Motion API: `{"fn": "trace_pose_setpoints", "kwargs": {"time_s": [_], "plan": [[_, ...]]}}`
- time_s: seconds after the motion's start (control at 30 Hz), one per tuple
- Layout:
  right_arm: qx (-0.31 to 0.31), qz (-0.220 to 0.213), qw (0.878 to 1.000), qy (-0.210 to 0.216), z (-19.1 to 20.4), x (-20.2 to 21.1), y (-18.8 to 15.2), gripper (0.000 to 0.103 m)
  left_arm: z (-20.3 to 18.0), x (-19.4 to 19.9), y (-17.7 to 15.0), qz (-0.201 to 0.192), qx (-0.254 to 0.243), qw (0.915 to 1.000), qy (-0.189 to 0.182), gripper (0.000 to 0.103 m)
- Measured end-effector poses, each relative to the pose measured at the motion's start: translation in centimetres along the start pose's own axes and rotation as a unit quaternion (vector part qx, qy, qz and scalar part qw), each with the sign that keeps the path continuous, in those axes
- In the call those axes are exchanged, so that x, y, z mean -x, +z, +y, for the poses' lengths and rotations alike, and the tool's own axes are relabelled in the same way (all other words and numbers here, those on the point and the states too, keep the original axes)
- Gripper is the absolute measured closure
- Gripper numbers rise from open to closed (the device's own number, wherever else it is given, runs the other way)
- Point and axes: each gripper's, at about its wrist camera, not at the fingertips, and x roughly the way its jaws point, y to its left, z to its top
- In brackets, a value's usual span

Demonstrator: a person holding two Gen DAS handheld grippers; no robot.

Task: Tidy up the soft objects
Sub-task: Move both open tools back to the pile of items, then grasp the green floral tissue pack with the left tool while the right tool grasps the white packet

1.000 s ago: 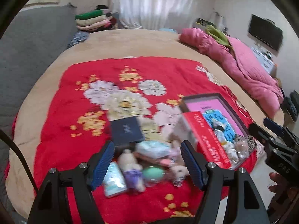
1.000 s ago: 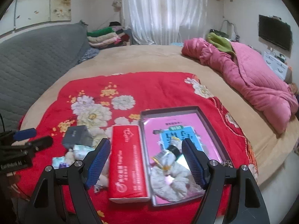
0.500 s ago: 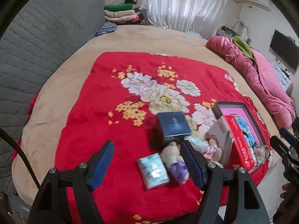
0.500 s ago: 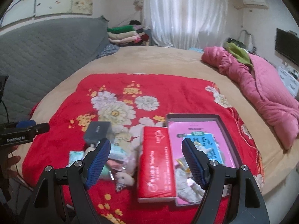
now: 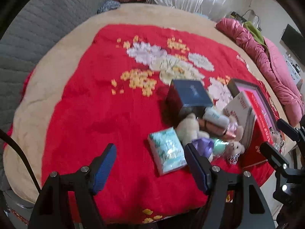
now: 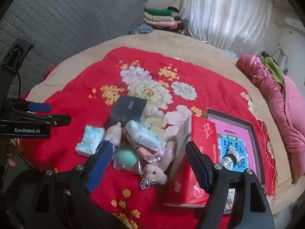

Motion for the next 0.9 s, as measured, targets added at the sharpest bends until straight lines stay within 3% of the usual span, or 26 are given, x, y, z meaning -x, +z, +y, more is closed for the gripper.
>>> {"fn": "trace_pose_setpoints", "kwargs": {"time_s": [0.3,0.9], "plan": [[-0.004,0.026,1.000,0.004,-0.3,-2.4,-0.8,0.023,-0.3,-4.4,-1.0,0.054,0.006,0.9984,-0.020,0.030],[0.049,0.063,0.997,-0.011,0.1,-9.0,0.2,0.023,-2.3,-8.6,-0.1,0.088,-0.014,0.9959,-0.015,0.030]]}}
